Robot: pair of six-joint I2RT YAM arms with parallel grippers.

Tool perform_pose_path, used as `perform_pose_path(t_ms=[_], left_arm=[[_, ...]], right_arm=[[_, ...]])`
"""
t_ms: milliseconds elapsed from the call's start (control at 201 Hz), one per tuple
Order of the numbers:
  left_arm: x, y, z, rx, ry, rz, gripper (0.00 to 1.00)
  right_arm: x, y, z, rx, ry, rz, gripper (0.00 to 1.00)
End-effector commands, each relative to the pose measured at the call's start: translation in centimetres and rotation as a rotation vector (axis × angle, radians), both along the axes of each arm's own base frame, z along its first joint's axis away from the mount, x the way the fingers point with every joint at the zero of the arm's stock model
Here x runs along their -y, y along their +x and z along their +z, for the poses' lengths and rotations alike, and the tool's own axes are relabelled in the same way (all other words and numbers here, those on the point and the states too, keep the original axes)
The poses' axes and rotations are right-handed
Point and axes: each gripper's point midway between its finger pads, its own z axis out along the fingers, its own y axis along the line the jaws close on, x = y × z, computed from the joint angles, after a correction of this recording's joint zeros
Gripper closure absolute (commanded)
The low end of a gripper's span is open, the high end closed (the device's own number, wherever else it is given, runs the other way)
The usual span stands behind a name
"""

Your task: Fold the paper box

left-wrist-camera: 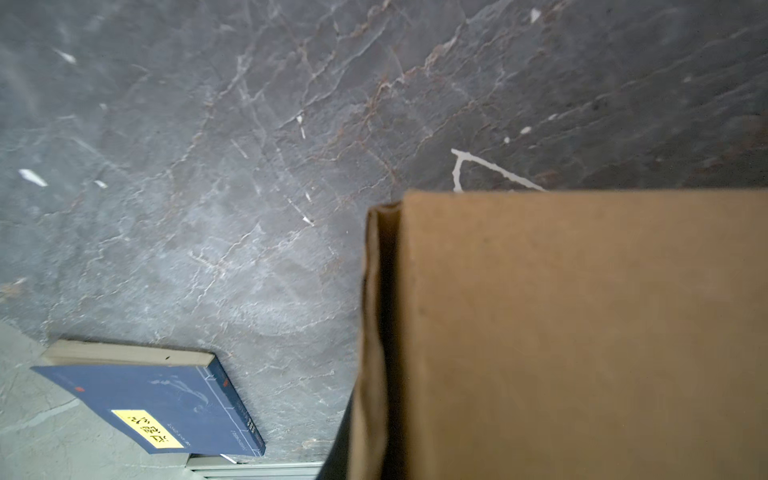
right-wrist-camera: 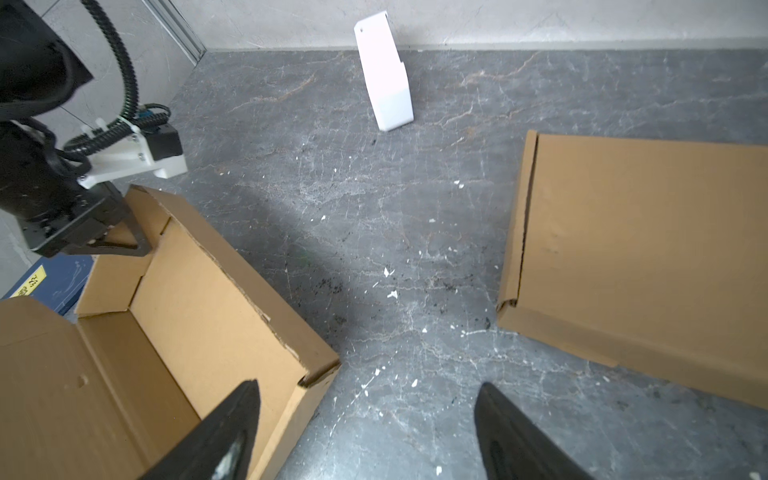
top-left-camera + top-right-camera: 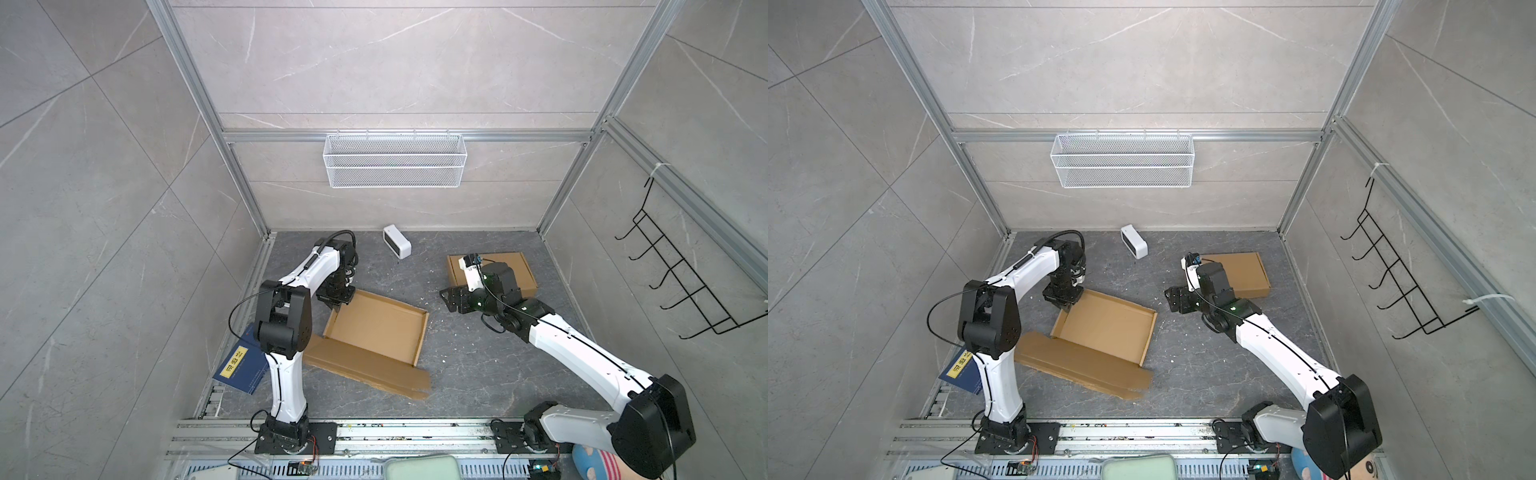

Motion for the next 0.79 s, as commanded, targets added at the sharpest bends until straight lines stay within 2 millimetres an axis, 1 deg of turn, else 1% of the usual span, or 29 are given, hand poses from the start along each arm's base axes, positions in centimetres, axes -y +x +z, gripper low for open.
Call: perform_pose_path(t_ms=[0,229,786], left_arm=[[-0.4,0.0,0.3,-0.027,0.020,-0.017,0.99],[-0.4,0.3,-1.5,-0.064,0.034,-0.020,0.95],[-0.3,0.9,-3.2,-0.086,0.045,-0.032,0.78]], right_arm=[[-0.2,-0.3,0.2,0.003,0.039,0.001,0.18],[-0.3,-0.5,-0.7,-0.018,0.039,0.006,0.19],[-0.7,-0.7,-1.9,-0.055,0.063,0.007,0.20]])
